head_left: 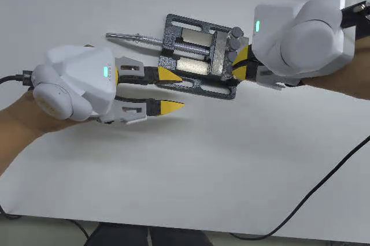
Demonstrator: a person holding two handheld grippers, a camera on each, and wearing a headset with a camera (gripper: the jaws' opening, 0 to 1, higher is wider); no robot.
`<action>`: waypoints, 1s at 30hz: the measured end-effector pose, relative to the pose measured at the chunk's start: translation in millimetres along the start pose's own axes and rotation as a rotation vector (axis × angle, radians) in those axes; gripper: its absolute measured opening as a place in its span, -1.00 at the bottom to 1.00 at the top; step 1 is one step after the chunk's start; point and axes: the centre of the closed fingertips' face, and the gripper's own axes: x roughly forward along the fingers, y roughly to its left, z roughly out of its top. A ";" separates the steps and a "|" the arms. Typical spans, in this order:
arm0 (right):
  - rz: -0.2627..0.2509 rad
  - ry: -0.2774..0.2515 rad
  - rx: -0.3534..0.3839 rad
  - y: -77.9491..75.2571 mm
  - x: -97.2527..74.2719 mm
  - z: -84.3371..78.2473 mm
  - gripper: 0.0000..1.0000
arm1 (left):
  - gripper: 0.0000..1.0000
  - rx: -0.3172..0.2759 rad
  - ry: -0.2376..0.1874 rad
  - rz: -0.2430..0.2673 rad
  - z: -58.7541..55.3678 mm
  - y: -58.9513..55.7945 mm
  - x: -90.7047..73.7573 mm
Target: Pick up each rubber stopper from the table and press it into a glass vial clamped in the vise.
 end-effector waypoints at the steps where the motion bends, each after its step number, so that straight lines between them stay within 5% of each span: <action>1: 0.002 0.005 -0.001 0.1 0.0 -0.2 -0.94 | -0.63 0.000 0.000 0.000 -0.4 0.2 -0.1; 30: 0.026 0.047 0.004 -0.5 2.3 -2.9 -0.93 | -0.63 -0.009 -0.005 0.003 -0.1 3.8 2.7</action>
